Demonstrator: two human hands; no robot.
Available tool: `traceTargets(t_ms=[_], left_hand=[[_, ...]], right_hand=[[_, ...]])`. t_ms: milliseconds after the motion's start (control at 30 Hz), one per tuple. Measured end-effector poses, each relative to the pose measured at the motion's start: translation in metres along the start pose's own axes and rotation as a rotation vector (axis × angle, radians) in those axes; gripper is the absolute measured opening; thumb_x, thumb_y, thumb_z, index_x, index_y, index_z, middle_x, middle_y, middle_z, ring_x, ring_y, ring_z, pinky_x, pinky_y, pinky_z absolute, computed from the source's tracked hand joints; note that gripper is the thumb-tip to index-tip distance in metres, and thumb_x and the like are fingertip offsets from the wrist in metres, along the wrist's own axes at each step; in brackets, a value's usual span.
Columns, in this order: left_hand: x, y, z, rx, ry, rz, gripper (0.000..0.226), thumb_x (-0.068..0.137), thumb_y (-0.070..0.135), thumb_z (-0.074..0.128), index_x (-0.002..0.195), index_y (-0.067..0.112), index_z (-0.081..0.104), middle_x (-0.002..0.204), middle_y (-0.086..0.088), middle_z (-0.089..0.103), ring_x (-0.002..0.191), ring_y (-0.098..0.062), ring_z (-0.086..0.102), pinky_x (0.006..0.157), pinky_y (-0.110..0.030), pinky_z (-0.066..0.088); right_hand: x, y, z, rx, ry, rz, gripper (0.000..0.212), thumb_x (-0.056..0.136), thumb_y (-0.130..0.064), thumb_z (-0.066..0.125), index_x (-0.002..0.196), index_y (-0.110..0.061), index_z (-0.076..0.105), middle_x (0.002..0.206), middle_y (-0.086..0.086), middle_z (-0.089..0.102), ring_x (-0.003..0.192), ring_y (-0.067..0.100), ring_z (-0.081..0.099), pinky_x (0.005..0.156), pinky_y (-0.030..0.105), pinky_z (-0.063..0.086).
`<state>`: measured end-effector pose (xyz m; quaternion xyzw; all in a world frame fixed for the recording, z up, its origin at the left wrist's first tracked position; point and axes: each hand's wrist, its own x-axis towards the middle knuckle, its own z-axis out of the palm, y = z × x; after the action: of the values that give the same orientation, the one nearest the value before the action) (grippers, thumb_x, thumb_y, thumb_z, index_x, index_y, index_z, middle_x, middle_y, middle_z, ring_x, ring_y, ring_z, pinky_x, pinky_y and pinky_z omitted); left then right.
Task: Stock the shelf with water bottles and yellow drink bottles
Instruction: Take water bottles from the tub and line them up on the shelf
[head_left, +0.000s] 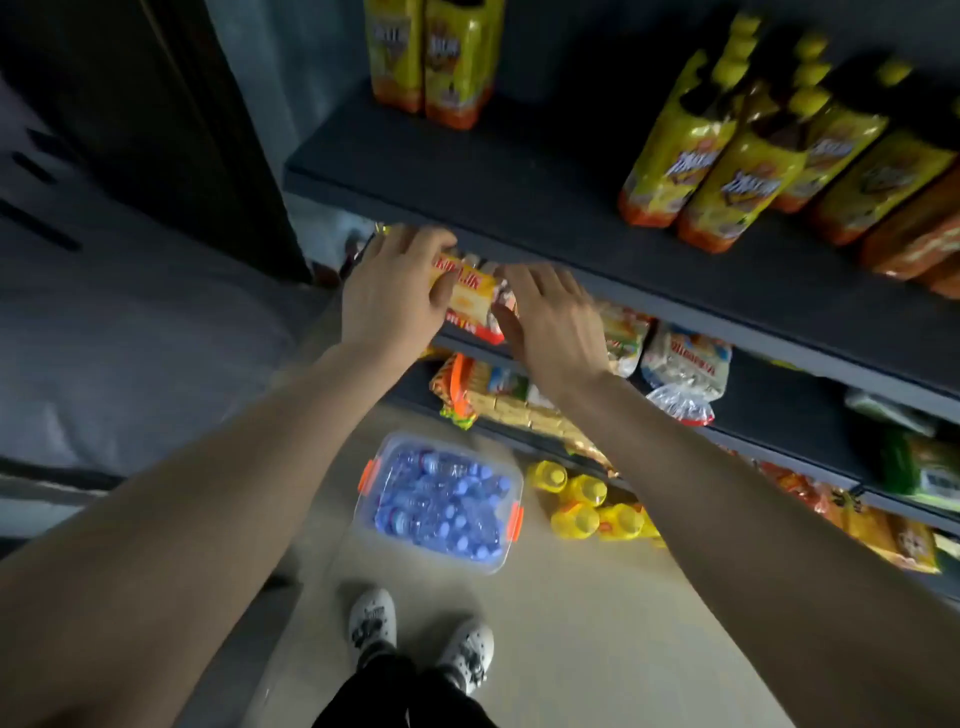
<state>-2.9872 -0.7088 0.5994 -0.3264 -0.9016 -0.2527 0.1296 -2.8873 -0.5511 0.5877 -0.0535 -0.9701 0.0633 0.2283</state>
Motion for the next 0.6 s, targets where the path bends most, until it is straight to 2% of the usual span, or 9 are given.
traceTargets(t_ms=[167, 333, 433, 600], left_hand=[[-0.085, -0.060, 0.083, -0.029, -0.145, -0.100, 0.034, 0.089, 0.027, 0.064, 0.122, 0.021, 0.061, 0.108, -0.004, 0.063, 0.096, -0.028, 0.061, 0.074, -0.038, 0.048], [-0.179, -0.122, 0.170, -0.097, -0.266, -0.293, 0.037, 0.085, 0.020, 0.067, 0.121, 0.017, 0.061, 0.110, -0.010, 0.062, 0.097, -0.034, 0.058, 0.078, -0.047, 0.052], [-0.235, -0.157, 0.213, -0.058, -0.384, -0.359, 0.038, 0.084, 0.019, 0.072, 0.120, 0.014, 0.061, 0.111, -0.011, 0.062, 0.096, -0.036, 0.057, 0.079, -0.044, 0.050], [-0.321, -0.218, 0.292, -0.023, -0.631, -0.412, 0.057, 0.082, 0.020, 0.075, 0.134, 0.015, 0.053, 0.123, -0.012, 0.057, 0.105, -0.038, 0.056, 0.087, -0.047, 0.048]], right_hand=[[-0.073, -0.008, 0.106, 0.109, -0.261, 0.035, 0.033, 0.089, -0.018, 0.062, 0.121, -0.009, 0.059, 0.107, 0.013, 0.063, 0.095, 0.036, 0.059, 0.076, 0.046, 0.051], [-0.143, -0.014, 0.208, 0.132, -0.505, 0.096, 0.042, 0.083, -0.021, 0.073, 0.121, -0.011, 0.060, 0.109, 0.010, 0.064, 0.096, 0.036, 0.060, 0.081, 0.044, 0.050], [-0.184, -0.017, 0.268, 0.147, -0.648, 0.151, 0.045, 0.085, -0.026, 0.071, 0.126, -0.012, 0.059, 0.113, 0.012, 0.063, 0.101, 0.038, 0.059, 0.084, 0.047, 0.050], [-0.247, -0.019, 0.365, 0.110, -0.939, 0.220, 0.055, 0.093, -0.040, 0.061, 0.142, -0.023, 0.041, 0.130, 0.006, 0.053, 0.118, 0.032, 0.051, 0.096, 0.041, 0.039]])
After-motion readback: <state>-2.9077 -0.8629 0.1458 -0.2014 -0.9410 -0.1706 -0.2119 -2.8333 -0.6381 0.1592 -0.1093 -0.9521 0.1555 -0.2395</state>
